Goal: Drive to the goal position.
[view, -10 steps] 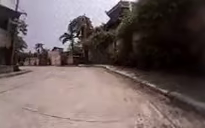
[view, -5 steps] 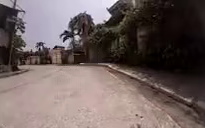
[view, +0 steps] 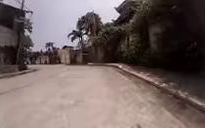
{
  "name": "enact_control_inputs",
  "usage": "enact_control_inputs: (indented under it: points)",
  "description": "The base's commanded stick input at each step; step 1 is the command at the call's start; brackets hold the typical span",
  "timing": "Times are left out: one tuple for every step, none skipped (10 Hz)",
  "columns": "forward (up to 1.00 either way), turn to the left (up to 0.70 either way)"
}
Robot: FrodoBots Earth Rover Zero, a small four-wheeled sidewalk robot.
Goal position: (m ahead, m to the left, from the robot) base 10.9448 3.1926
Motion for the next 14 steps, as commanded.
enact_control_inputs:
  points:
    - [1.0, 0.18]
    - [1.0, 0.0]
    - [1.0, 0.0]
    - [1.0, 0.0]
    - [1.0, 0.0]
    - [1.0, 0.0]
    - [1.0, 0.0]
    - [1.0, 0.0]
    - [1.0, 0.0]
    - [1.0, 0.0]
    - [1.0, 0.0]
    - [1.0, 0.0]
    - [1.0, 0.0]
    - [1.0, 0.0]
